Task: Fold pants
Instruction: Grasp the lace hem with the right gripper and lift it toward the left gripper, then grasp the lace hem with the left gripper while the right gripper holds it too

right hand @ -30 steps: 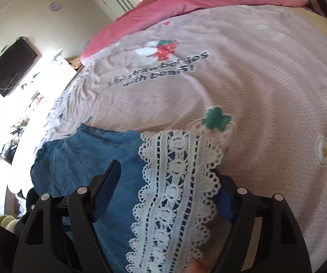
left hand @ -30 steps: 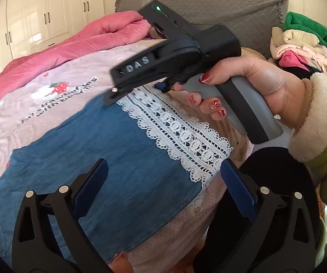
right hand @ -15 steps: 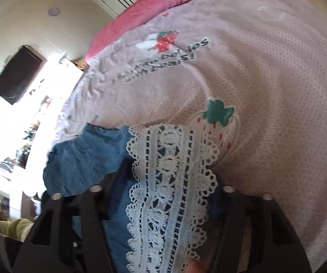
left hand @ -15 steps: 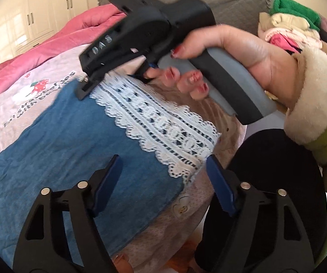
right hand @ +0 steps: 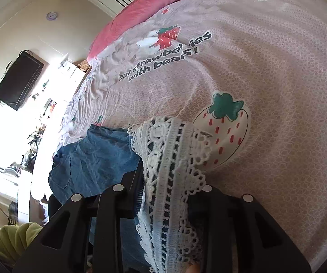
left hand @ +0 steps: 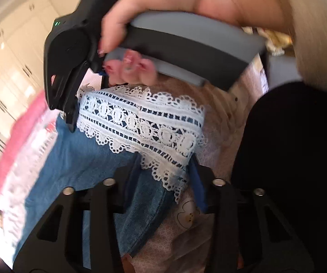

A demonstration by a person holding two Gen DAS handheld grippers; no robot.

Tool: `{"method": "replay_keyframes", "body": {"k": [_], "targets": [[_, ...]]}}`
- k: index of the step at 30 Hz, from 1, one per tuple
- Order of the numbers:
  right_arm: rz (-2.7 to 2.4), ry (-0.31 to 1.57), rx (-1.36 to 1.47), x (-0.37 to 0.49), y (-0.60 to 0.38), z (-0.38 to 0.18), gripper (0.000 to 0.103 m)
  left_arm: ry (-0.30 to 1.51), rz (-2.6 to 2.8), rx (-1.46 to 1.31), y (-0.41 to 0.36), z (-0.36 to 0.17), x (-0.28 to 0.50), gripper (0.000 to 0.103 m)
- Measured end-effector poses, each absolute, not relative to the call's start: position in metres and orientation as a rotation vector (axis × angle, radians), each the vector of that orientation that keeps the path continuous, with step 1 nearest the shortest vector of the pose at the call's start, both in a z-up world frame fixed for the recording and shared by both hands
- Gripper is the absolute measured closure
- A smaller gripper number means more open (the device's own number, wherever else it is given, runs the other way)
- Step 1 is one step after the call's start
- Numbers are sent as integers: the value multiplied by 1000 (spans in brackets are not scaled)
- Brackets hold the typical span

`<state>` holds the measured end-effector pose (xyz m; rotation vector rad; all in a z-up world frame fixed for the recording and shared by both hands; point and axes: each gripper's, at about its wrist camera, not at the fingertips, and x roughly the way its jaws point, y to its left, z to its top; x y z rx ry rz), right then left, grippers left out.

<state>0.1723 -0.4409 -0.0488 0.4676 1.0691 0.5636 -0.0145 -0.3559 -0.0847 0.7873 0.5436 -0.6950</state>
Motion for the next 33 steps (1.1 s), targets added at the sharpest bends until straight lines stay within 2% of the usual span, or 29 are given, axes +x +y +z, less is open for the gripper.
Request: {"method": "replay_keyframes", "body": {"k": [3,5,21,33], "targets": [[537,1058,452,168,-436,-41,82,554,-713,733,-347,-78,-15,92],[527,1046,430,164,-432,-32,83,553,-734,669,-338,-71,-14,95],[403,1136,270,175,-345,11,83,655,-781,93,-191,-37,7,96],[239,1278,-112,200,-200,-12,83,835,-677,-301,-99,-69,17,96]]}}
